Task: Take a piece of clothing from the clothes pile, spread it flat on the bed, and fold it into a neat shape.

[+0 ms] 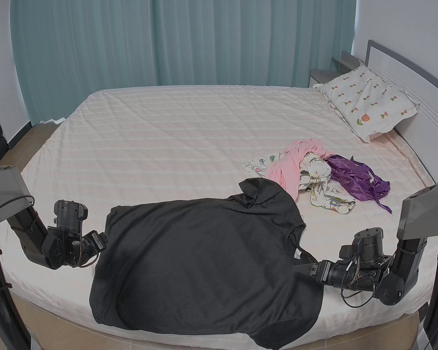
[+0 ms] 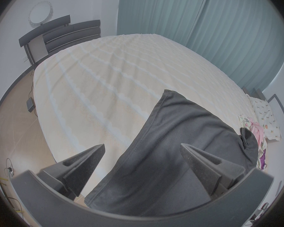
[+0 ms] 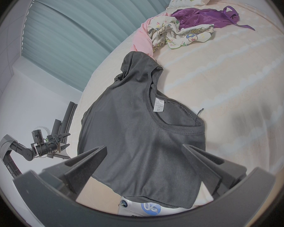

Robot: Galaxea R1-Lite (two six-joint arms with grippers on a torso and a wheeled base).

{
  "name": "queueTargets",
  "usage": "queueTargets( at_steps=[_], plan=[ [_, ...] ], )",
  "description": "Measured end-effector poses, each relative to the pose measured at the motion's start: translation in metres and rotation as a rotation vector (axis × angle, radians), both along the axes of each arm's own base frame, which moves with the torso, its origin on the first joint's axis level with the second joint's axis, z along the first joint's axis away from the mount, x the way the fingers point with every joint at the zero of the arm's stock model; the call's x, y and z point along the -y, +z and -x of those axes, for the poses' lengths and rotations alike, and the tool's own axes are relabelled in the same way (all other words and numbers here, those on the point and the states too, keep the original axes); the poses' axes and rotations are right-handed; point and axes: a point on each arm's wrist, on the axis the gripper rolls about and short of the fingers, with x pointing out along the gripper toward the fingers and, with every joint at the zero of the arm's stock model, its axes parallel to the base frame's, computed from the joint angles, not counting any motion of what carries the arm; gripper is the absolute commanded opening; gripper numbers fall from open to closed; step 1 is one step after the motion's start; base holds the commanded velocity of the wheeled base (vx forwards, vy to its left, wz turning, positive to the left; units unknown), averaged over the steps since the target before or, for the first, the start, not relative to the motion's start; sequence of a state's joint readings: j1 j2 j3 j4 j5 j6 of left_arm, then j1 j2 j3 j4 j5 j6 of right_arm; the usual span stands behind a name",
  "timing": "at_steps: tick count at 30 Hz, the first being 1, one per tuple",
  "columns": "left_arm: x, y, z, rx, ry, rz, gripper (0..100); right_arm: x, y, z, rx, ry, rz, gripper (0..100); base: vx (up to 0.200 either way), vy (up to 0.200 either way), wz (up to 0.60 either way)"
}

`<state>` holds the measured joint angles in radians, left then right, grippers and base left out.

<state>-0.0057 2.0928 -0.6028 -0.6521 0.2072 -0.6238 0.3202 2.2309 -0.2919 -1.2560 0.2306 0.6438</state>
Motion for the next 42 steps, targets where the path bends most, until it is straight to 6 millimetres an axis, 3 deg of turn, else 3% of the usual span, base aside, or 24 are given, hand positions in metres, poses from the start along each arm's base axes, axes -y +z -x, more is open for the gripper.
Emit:
queueTargets(
  at_steps=[12,27,33,42],
  plan=[
    [-0.003,-0.001,0.001,-0.01,0.013,0.002,100,-0.001,-0.001,0.002,-0.006,0.004,0.002,100,0.0,0.2,0.0],
    [-0.001,0.002,-0.012,0.034,0.037,0.04,100,-0.001,0.001,0.003,0.016,0.006,-0.006,100,0.0,0.0,0.0],
    [0.0,0.003,-0.022,0.055,0.035,0.051,100,-0.002,0.001,0.003,0.015,0.008,-0.005,100,0.2,0.0,0.0],
    [0.009,-0.003,-0.051,0.102,0.027,0.071,100,-0.002,0.001,0.003,0.015,0.007,-0.006,100,0.0,0.0,0.0]
  ],
)
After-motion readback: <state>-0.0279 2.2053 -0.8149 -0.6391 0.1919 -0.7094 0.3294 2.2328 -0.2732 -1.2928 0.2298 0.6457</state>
